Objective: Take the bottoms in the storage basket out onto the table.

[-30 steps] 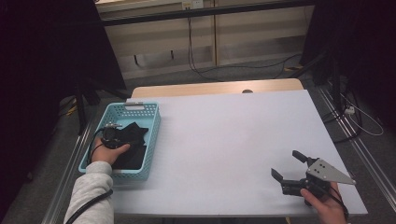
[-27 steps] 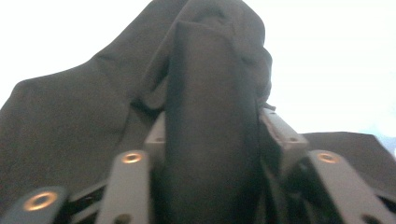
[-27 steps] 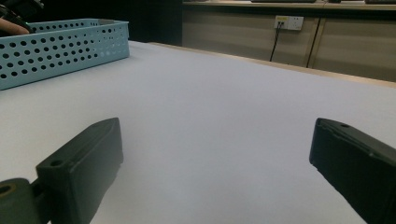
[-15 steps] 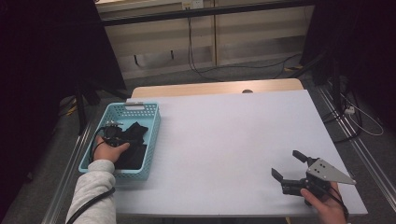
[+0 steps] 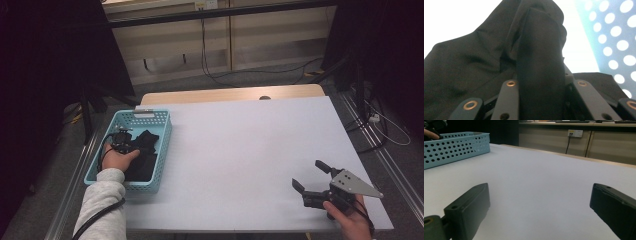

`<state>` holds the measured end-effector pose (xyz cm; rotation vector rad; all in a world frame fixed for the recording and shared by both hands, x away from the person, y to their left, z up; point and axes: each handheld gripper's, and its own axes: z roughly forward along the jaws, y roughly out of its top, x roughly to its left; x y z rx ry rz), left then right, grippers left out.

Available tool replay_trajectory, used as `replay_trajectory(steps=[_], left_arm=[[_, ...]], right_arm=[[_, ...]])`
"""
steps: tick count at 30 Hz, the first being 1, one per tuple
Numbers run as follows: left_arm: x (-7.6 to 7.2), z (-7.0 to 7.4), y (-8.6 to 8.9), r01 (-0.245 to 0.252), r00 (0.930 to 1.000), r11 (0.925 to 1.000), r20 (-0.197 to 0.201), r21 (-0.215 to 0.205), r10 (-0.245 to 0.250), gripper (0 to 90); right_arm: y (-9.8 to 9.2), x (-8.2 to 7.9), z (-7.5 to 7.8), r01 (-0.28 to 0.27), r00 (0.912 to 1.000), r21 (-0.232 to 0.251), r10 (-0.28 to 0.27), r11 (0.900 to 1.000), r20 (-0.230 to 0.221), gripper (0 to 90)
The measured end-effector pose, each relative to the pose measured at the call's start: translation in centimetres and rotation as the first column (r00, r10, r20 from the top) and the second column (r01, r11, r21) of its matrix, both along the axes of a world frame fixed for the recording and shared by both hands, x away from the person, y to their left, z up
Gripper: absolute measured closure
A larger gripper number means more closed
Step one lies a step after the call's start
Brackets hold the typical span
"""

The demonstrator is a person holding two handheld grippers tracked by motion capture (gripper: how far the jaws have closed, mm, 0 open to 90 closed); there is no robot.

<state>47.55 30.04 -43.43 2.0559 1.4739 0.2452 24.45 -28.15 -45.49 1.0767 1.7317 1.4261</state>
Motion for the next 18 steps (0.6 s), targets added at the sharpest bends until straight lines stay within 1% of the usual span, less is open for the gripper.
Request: replay_trajectory(steps=[2,3,4,5,7,9,10,11,12,14,15,17,18], left_arm=[[0.1,0.2,0.2,-0.014,0.9999,0.9998,-0.006,-0.016,0.014,71.7],[0.2,0.4,0.3,-0.011,0.9998,0.9997,-0.016,-0.023,0.01,71.9],[0.2,0.4,0.3,-0.013,0.9999,0.9997,-0.01,-0.019,0.013,72.1],[0.3,0.6,0.4,-0.015,0.9998,0.9996,-0.012,-0.024,0.015,72.3],[0.3,0.8,0.3,-0.021,0.9998,0.9994,-0.001,-0.027,0.02,72.9],[0.4,1.3,0.2,-0.016,0.9999,0.9997,-0.002,-0.02,0.016,74.4],[0.4,1.7,0.2,-0.015,0.9999,0.9997,0.001,-0.021,0.015,77.4],[0.5,2.0,0.1,-0.024,0.9997,0.9995,0.009,-0.021,0.024,77.9],[0.5,2.2,0.0,-0.019,0.9998,0.9996,0.008,-0.021,0.019,78.2],[0.5,2.6,-0.1,-0.023,0.9997,0.9997,0.011,-0.001,0.023,78.5],[0.6,2.8,0.0,-0.023,0.9997,0.9997,0.009,0.002,0.023,78.7],[0.6,2.9,0.0,-0.038,0.9992,0.9991,0.011,-0.018,0.038,79.0],[0.6,3.0,0.1,-0.042,0.999,0.999,0.012,-0.017,0.043,79.1]], right_arm=[[0.0,0.1,-0.1,0.0,1.0,-0.001,0.0,1.0,-0.003,1.9],[0.1,0.1,-0.1,-0.001,1.0,-0.002,0.001,1.0,-0.004,1.9],[0.1,0.1,-0.1,-0.003,1.0,-0.003,0.003,1.0,-0.003,1.9],[0.1,0.0,-0.1,-0.004,1.0,-0.004,0.004,1.0,-0.002,1.8],[0.1,0.0,-0.1,0.002,1.0,-0.006,-0.002,1.0,0.0,1.8],[0.0,0.0,-0.1,0.004,1.0,-0.005,-0.004,1.0,0.001,1.7],[-0.1,-0.1,-0.1,0.008,1.0,0.0,-0.008,1.0,-0.001,1.7],[-0.1,-0.1,-0.1,0.008,1.0,0.0,-0.008,1.0,-0.002,1.8],[-0.1,-0.1,-0.1,0.008,1.0,0.0,-0.008,1.0,-0.003,1.8],[-0.1,-0.1,-0.1,0.008,1.0,0.002,-0.008,1.0,-0.004,1.8],[0.0,-0.1,-0.1,0.005,1.0,0.001,-0.005,1.0,-0.004,1.8],[0.1,-0.1,-0.1,0.001,1.0,-0.003,-0.001,1.0,-0.001,1.8],[0.1,-0.1,-0.1,0.001,1.0,0.0,-0.001,1.0,-0.004,1.8]])
